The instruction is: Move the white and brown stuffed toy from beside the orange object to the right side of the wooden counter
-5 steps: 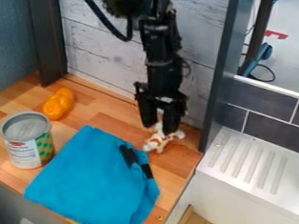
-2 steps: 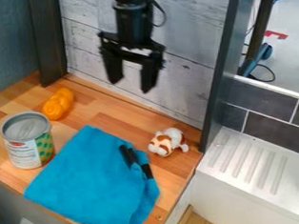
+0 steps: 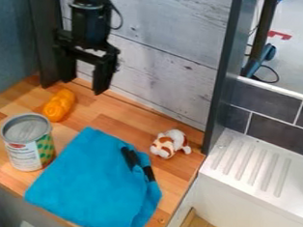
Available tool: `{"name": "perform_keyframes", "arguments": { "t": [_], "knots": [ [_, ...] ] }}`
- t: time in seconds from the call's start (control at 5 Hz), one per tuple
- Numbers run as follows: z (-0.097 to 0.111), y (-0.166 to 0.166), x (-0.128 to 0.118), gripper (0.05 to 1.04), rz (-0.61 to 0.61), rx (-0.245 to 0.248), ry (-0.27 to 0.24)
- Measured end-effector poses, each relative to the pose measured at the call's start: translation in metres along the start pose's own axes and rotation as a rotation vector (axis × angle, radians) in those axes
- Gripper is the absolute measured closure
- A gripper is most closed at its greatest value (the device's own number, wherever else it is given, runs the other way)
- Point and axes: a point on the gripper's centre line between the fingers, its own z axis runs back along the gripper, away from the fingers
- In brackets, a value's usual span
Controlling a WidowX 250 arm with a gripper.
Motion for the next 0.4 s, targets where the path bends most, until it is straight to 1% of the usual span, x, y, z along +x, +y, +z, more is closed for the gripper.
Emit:
{"name": "perform_keyframes", "arguments": {
  "t": [0.2, 0.4],
  "knots": [
    [-0.001, 0.018, -0.022, 0.083, 0.031, 0.013, 0.061],
    [0.0, 0.025, -0.04, 0.083, 0.034, 0.009, 0.112]
  ]
}}
